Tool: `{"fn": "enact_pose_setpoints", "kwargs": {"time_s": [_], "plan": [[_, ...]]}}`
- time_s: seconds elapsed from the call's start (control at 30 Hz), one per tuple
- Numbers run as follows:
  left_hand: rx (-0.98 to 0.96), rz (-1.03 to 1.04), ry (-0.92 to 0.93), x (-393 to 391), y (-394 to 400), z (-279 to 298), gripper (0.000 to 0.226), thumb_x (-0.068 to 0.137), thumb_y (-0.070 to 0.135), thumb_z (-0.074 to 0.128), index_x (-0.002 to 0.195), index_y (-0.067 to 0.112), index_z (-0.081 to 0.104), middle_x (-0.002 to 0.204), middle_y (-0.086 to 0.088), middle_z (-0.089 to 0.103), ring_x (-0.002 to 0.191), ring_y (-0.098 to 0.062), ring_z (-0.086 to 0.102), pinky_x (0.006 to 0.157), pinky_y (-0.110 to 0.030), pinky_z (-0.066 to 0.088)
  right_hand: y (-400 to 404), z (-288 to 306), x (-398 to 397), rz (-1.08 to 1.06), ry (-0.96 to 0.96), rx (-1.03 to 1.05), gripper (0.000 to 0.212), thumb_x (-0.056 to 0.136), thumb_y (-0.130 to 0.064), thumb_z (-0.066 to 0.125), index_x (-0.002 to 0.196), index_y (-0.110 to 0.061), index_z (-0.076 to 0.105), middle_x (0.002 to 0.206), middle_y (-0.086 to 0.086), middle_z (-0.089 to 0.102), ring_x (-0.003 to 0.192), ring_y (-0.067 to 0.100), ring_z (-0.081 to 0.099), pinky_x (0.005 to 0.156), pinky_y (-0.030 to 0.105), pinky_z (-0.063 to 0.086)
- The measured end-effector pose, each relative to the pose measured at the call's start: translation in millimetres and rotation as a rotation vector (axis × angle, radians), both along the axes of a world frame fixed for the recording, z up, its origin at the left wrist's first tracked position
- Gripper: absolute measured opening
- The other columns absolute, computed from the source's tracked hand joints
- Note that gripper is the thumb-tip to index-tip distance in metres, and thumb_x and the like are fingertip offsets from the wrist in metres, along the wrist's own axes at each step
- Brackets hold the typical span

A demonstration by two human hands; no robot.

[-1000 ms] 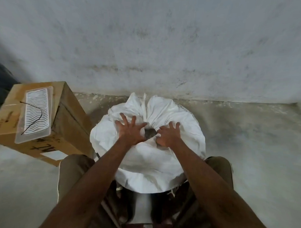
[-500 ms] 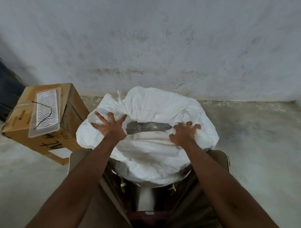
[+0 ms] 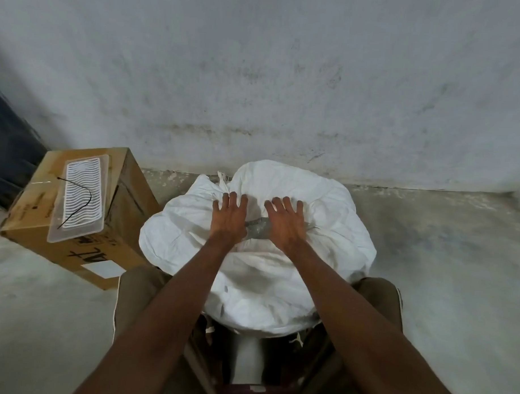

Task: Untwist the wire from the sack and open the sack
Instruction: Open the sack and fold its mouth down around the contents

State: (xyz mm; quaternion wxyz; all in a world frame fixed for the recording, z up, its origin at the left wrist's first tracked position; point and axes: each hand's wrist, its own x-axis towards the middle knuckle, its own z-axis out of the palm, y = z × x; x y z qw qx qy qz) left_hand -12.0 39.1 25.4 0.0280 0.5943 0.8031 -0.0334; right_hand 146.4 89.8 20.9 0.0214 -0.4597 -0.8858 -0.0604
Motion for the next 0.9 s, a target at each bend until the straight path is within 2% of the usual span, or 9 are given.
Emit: {"fn": "enact_pose_setpoints", "kwargs": {"time_s": [0.1,0.2,0.27,0.4,0.53,0.6,0.67,0.77,0.9], "plan": [[-0.114,0.011,0.076,-25,7,-23,0.102,0.089,0.058,0.055,0.159,0.024,-0.010,0.166,-0.018,-0.003,0.153,-0.043,-0.002,0.119,-0.066,0.007,22,-9,1,-0.066,-0.100,-0.059,0.077,0.083,-0.034,0.076,0.151,-0.028,0.041,0.154,0.008,0.041,0.142,0.041,0.035,0.114,0.067,0.022],[-0.104,0.070,0.052,-70,-9,-48,0.098,0.086,0.078,0.039,0.155,0.040,-0.020,0.168,-0.008,-0.011,0.152,-0.044,-0.009,0.117,-0.067,-0.006,45,-22,33,-0.148,-0.211,-0.036,0.055,0.097,-0.024,0.060,0.148,-0.028,0.040,0.149,0.003,0.045,0.135,0.031,0.044,0.116,0.057,0.028],[-0.103,0.141,0.025,-94,-20,-56,0.100,0.082,0.081,0.042,0.154,0.046,-0.019,0.169,-0.008,-0.007,0.152,-0.045,-0.005,0.118,-0.065,-0.006,60,-29,58,-0.233,-0.209,-0.059,0.047,0.097,-0.022,0.057,0.143,-0.027,0.044,0.143,0.001,0.050,0.130,0.025,0.048,0.111,0.053,0.034],[-0.080,0.272,0.054,-132,-42,-55,0.105,0.082,0.070,0.052,0.154,0.044,-0.019,0.169,-0.001,-0.002,0.152,-0.042,0.000,0.116,-0.070,0.002,71,-38,88,-0.288,-0.148,-0.077,0.051,0.092,-0.022,0.063,0.140,-0.023,0.048,0.138,0.004,0.053,0.127,0.028,0.049,0.110,0.052,0.036],[-0.072,0.302,0.084,-146,-61,-52,0.105,0.081,0.069,0.057,0.159,0.037,-0.006,0.168,-0.003,0.009,0.151,-0.046,0.002,0.114,-0.073,0.002,66,-34,75,-0.306,-0.148,-0.100,0.052,0.092,-0.027,0.064,0.140,-0.019,0.048,0.137,0.006,0.053,0.128,0.029,0.049,0.112,0.052,0.033],[0.008,0.233,0.090,-138,-59,-55,0.101,0.081,0.065,0.062,0.160,0.035,0.008,0.165,-0.007,0.021,0.150,-0.048,0.013,0.112,-0.075,0.005,59,-30,61,-0.327,-0.151,-0.101,0.057,0.091,-0.042,0.064,0.141,-0.020,0.047,0.138,0.005,0.052,0.129,0.028,0.047,0.113,0.054,0.029],[0.041,0.131,0.109,-124,-51,-57,0.102,0.079,0.060,0.066,0.160,0.034,0.010,0.165,-0.007,0.022,0.151,-0.043,0.015,0.113,-0.074,0.006,53,-25,47,-0.303,-0.126,-0.078,0.063,0.088,-0.047,0.066,0.141,-0.019,0.046,0.139,0.006,0.050,0.130,0.030,0.045,0.114,0.056,0.026],[0.113,-0.033,0.072,-103,-38,-47,0.105,0.067,0.048,0.073,0.158,0.030,0.024,0.161,-0.009,0.030,0.151,-0.036,0.021,0.115,-0.070,0.010,46,-16,27,-0.195,-0.060,-0.067,0.056,0.083,-0.029,0.067,0.135,-0.015,0.051,0.133,0.009,0.053,0.125,0.032,0.048,0.112,0.055,0.028],[0.230,-0.021,-0.095,-81,-19,-34,0.088,0.068,0.061,0.063,0.145,0.022,0.042,0.147,-0.010,0.040,0.141,-0.031,0.032,0.113,-0.062,0.021,41,-7,-1,-0.090,0.054,-0.057,0.049,0.077,-0.016,0.068,0.124,-0.014,0.059,0.122,0.007,0.059,0.116,0.030,0.055,0.106,0.053,0.034]]}}
